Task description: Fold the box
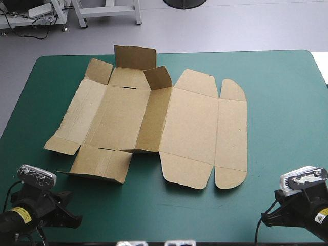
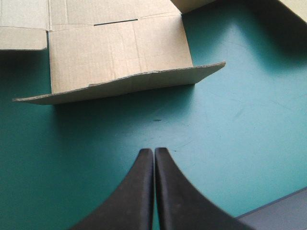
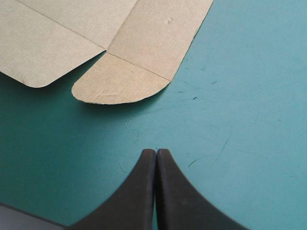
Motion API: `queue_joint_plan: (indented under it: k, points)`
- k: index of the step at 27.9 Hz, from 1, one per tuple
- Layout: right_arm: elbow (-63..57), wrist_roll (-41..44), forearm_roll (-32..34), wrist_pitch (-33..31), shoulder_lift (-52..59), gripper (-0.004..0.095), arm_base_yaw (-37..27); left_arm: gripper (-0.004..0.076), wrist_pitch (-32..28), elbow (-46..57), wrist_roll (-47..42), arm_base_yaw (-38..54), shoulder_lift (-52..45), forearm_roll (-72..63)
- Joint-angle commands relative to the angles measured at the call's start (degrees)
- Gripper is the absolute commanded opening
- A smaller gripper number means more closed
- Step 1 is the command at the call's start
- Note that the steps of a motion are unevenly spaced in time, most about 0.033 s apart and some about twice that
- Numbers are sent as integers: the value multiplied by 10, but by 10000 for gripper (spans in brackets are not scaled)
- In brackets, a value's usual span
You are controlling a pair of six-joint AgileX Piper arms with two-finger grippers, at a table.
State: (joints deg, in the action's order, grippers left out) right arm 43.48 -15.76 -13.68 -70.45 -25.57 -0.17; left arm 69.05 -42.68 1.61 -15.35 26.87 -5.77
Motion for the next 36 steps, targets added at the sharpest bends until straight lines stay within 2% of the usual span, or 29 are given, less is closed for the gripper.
queue_joint_plan:
  k: [1, 22, 29, 36]
  points:
    - [12, -1, -9, 31, -6, -25, 2, -6, -28, -13, -6, -5, 4, -10]
    - [12, -1, -9, 30, -6, -25, 2, -6, -34, -13, -6, -5, 4, -10]
    - [12, -1, -9, 30, -6, -25, 2, -5, -30, -13, -3, -5, 14, -50]
    - [12, -1, -9, 30, -6, -25, 2, -5, -164, -15, 25, -5, 123, -20]
